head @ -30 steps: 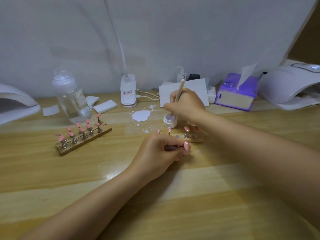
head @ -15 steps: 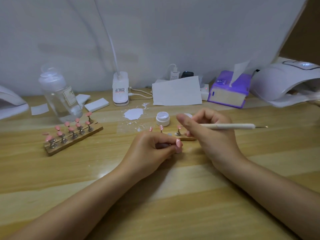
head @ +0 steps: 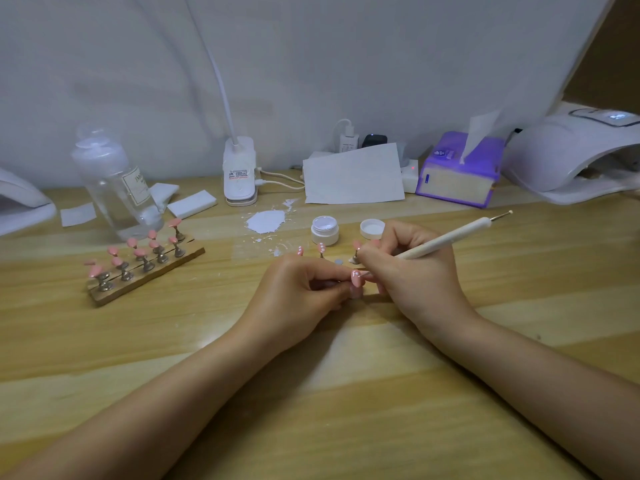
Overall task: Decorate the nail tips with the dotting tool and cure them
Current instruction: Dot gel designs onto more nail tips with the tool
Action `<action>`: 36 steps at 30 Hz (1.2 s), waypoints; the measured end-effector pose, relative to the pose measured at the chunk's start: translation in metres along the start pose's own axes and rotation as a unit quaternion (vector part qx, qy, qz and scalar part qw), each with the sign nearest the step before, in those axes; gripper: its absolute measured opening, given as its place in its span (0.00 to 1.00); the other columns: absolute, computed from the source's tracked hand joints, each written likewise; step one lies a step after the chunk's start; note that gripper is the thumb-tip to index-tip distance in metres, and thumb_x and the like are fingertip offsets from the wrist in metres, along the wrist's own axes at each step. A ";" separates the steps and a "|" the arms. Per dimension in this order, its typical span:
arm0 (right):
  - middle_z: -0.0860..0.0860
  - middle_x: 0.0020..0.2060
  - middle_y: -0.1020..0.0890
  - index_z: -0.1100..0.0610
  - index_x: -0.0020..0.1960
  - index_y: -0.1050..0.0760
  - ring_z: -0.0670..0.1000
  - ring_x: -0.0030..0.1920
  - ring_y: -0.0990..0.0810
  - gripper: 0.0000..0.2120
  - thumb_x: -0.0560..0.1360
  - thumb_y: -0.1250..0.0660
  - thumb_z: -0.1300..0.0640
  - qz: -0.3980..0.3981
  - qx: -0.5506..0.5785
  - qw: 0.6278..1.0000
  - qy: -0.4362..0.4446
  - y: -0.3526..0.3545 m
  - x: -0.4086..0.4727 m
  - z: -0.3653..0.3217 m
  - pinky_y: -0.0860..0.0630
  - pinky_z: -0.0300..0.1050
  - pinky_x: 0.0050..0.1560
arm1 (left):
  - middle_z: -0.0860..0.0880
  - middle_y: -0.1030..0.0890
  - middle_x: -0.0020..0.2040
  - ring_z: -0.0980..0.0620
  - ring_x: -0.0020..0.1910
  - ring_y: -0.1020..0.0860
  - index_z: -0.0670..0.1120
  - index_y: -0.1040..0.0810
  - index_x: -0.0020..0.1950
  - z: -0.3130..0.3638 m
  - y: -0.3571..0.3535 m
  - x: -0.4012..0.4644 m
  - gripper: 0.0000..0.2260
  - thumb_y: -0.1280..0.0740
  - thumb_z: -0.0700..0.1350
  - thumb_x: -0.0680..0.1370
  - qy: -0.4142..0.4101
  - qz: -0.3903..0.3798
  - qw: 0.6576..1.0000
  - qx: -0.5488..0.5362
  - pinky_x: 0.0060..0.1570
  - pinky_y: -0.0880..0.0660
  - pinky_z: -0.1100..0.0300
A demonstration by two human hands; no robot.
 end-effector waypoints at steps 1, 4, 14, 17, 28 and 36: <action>0.45 0.14 0.33 0.59 0.26 0.40 0.41 0.18 0.29 0.20 0.69 0.38 0.75 -0.005 0.002 1.000 0.003 -0.001 0.000 -0.001 0.26 0.32 0.29 | 0.51 0.16 0.37 0.61 0.33 0.25 0.55 0.17 0.40 0.001 0.000 0.000 0.11 0.30 0.38 0.72 -0.002 0.001 1.000 0.003 0.38 0.24 0.61; 0.45 0.13 0.31 0.58 0.26 0.40 0.42 0.18 0.29 0.19 0.68 0.39 0.76 -0.012 0.007 1.000 0.005 -0.003 -0.001 -0.002 0.25 0.30 0.32 | 0.54 0.16 0.34 0.63 0.31 0.26 0.56 0.17 0.40 0.002 0.001 -0.001 0.12 0.30 0.37 0.72 -0.005 0.003 1.000 0.006 0.37 0.28 0.68; 0.44 0.13 0.32 0.58 0.25 0.40 0.40 0.17 0.31 0.20 0.69 0.38 0.75 -0.010 -0.004 1.000 0.006 -0.004 -0.002 -0.004 0.27 0.30 0.30 | 0.61 0.19 0.31 0.67 0.30 0.27 0.56 0.18 0.41 0.004 0.001 -0.001 0.12 0.30 0.37 0.72 0.001 0.002 1.000 -0.002 0.35 0.30 0.74; 0.44 0.13 0.33 0.58 0.25 0.41 0.40 0.16 0.32 0.20 0.69 0.39 0.75 -0.011 -0.009 1.000 0.008 -0.004 -0.002 -0.005 0.27 0.30 0.30 | 0.62 0.20 0.30 0.68 0.29 0.27 0.54 0.17 0.42 0.006 0.000 -0.001 0.12 0.30 0.36 0.72 -0.004 0.000 1.000 0.000 0.34 0.31 0.76; 0.44 0.13 0.33 0.58 0.25 0.41 0.40 0.17 0.31 0.21 0.69 0.38 0.75 -0.009 -0.007 1.000 0.013 -0.004 -0.002 -0.006 0.26 0.30 0.32 | 0.56 0.17 0.33 0.65 0.30 0.27 0.52 0.16 0.43 0.003 0.001 0.000 0.10 0.30 0.37 0.71 0.002 0.003 1.000 -0.001 0.36 0.28 0.71; 0.44 0.13 0.34 0.58 0.26 0.41 0.40 0.16 0.32 0.21 0.69 0.39 0.76 -0.008 0.002 1.000 0.011 -0.004 -0.002 -0.007 0.27 0.31 0.28 | 0.54 0.17 0.33 0.65 0.29 0.28 0.51 0.16 0.42 0.004 0.001 0.000 0.10 0.30 0.35 0.72 -0.007 0.002 1.000 0.008 0.34 0.29 0.72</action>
Point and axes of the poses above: each hand's wrist, its own x-axis towards the middle knuckle, its own y-axis out of the back of the hand, z = x × y, the point moved 10 cm from there along x, towards the middle knuckle
